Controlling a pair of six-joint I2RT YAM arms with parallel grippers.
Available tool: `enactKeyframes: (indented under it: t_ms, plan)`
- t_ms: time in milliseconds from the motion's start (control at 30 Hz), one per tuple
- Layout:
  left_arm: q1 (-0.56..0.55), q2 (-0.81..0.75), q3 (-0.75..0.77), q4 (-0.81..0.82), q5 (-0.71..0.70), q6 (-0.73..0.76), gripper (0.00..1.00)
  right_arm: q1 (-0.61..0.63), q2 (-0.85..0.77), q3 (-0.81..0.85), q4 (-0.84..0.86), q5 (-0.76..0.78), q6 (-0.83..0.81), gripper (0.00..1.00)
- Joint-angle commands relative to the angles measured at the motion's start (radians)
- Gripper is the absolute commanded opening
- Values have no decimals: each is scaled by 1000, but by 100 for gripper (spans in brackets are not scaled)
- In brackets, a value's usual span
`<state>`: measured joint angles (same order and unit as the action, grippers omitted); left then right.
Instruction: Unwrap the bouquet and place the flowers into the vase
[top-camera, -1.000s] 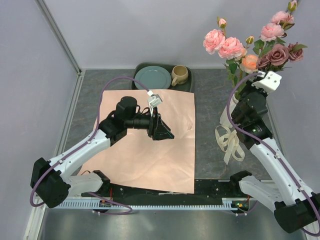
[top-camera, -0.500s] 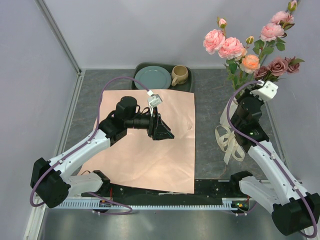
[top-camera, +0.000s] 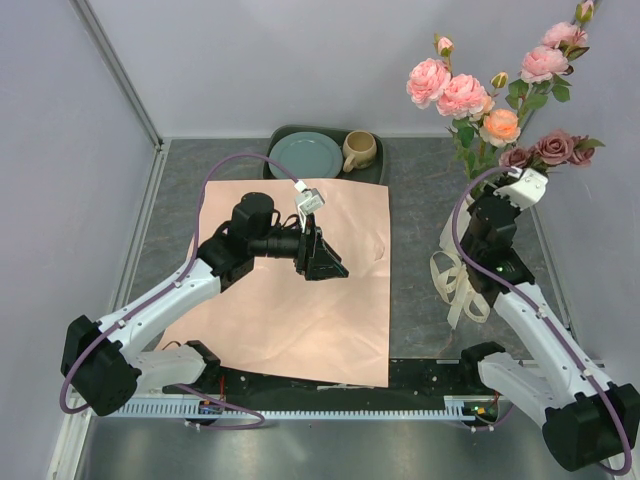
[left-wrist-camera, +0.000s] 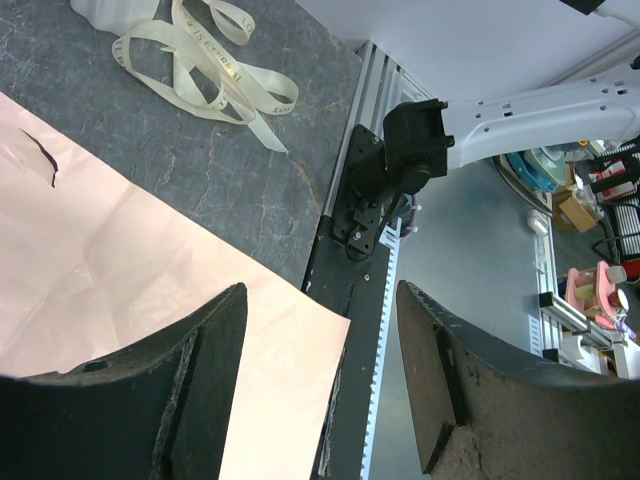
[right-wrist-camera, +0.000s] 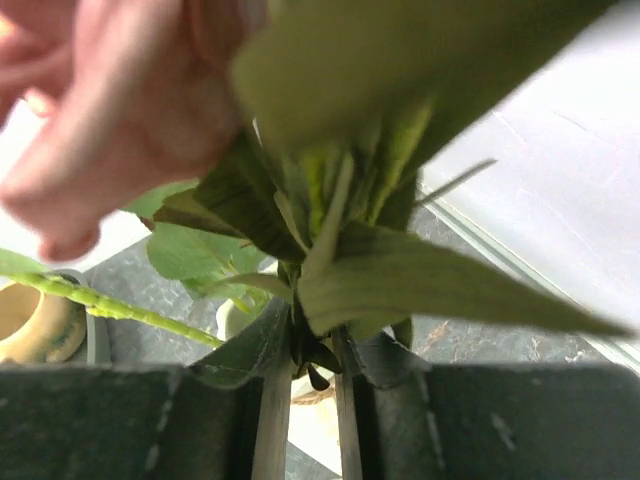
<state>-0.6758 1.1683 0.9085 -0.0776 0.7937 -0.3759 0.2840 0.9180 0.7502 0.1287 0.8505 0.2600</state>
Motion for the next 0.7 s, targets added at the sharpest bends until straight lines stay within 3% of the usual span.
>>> enactKeyframes:
  t_ms: [0,67,367,500,567,667]
  plan:
    - [1,-7,43,-4,6,26,68,-5,-5,-17,-32,-21,42,29]
    - [1,-7,43,-4,3,25,68,-5,-8,-20,-49,-28,50,31]
    - [1,-6,43,-4,7,25,68,-5,-70,-26,-176,-60,90,62]
    - [1,-6,44,-4,6,28,68,-5,-94,1,-277,-77,117,89]
    - [1,-6,44,-5,6,26,68,-3,-99,18,-351,-93,133,98]
    - [1,-4,46,-5,7,26,68,-5,-100,55,-446,-128,137,98]
